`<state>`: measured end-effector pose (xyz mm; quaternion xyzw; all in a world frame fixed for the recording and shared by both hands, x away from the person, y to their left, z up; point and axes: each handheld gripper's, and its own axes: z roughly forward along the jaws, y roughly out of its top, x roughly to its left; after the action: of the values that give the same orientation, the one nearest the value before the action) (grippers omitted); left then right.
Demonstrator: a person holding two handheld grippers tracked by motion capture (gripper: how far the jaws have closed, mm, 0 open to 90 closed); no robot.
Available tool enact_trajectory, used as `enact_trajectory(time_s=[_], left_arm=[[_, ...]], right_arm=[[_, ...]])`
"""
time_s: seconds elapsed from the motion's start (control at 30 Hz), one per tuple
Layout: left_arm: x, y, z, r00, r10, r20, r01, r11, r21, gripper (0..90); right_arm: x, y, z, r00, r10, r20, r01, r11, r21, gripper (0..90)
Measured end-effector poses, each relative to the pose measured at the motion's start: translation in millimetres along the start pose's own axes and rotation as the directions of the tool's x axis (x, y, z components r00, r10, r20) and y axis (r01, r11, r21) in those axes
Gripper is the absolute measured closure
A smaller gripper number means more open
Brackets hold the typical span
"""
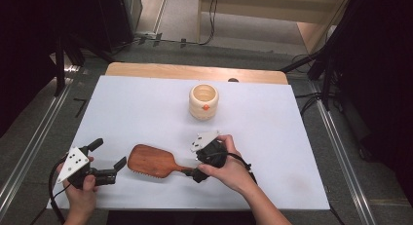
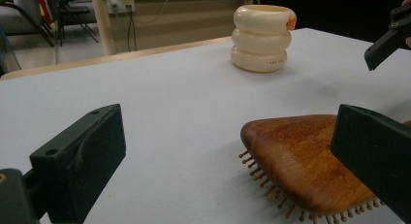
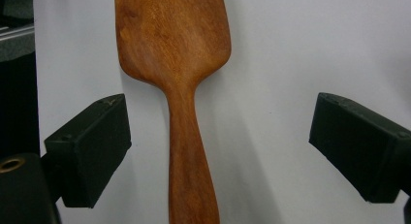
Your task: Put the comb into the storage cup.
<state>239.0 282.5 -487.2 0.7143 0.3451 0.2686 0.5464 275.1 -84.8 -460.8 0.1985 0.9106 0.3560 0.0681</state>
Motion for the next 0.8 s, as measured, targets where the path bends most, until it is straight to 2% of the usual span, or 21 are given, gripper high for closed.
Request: enact_trajectory(time_s=[0.07, 0.1, 0.13, 0.2, 0.27, 0.3, 0.5, 0.6, 0.8], left_arm=[[0.1, 0.1, -0.3, 1.0000, -0.001, -0.001, 0.001, 1.0000, 0.001, 0.0], [0.1, 0.1, -0.3, 1.0000, -0.002, -0.001, 0.002, 1.0000, 0.001, 0.0], [0.1, 0.1, -0.3, 1.0000, -0.002, -0.001, 0.002, 1.0000, 0.001, 0.0], [0.1, 0.1, -0.2, 1.0000, -0.001, -0.001, 0.001, 1.0000, 0.001, 0.0], [0.1, 0.0, -0.2, 1.0000, -0.001, -0.001, 0.001, 1.0000, 0.001, 0.0], [0.1, 0.1, -0.3, 1.0000, -0.001, -0.001, 0.001, 1.0000, 0.001, 0.0], [0.2, 0.0, -0.2, 1.0000, -0.001, 0.001, 0.001, 1.0000, 0.000, 0.0], [0.4, 0.0, -0.2, 1.0000, -0.002, 0.001, 0.002, 1.0000, -0.001, 0.0], [0.4, -0.1, -0.3, 1.0000, -0.002, 0.001, 0.002, 1.0000, -0.001, 0.0]], right_arm=[[0.2, 2.4, 3.8, 0.9999, 0.006, -0.014, -0.005, 1.000, 0.014, 6.9], [0.4, 3.5, 5.7, 0.9998, 0.006, -0.019, -0.005, 1.000, 0.018, 11.3], [0.9, 4.3, 7.0, 0.9999, 0.006, -0.010, -0.006, 1.000, 0.023, 12.8], [1.2, 6.5, 11.5, 0.9997, 0.002, -0.022, -0.001, 0.999, 0.044, 14.2], [2.1, 8.0, 15.9, 1.0000, -0.004, -0.003, 0.004, 0.996, 0.086, 16.8], [2.1, 8.6, 18.1, 1.0000, -0.003, -0.008, 0.004, 0.995, 0.100, 17.7], [6.4, 11.3, 27.8, 1.0000, -0.008, -0.001, 0.008, 0.990, 0.141, 27.7], [7.8, 11.9, 32.6, 0.9999, -0.008, -0.012, 0.010, 0.986, 0.166, 32.2], [8.0, 13.1, 38.3, 0.9976, -0.037, -0.058, 0.048, 0.978, 0.202, 48.9]])
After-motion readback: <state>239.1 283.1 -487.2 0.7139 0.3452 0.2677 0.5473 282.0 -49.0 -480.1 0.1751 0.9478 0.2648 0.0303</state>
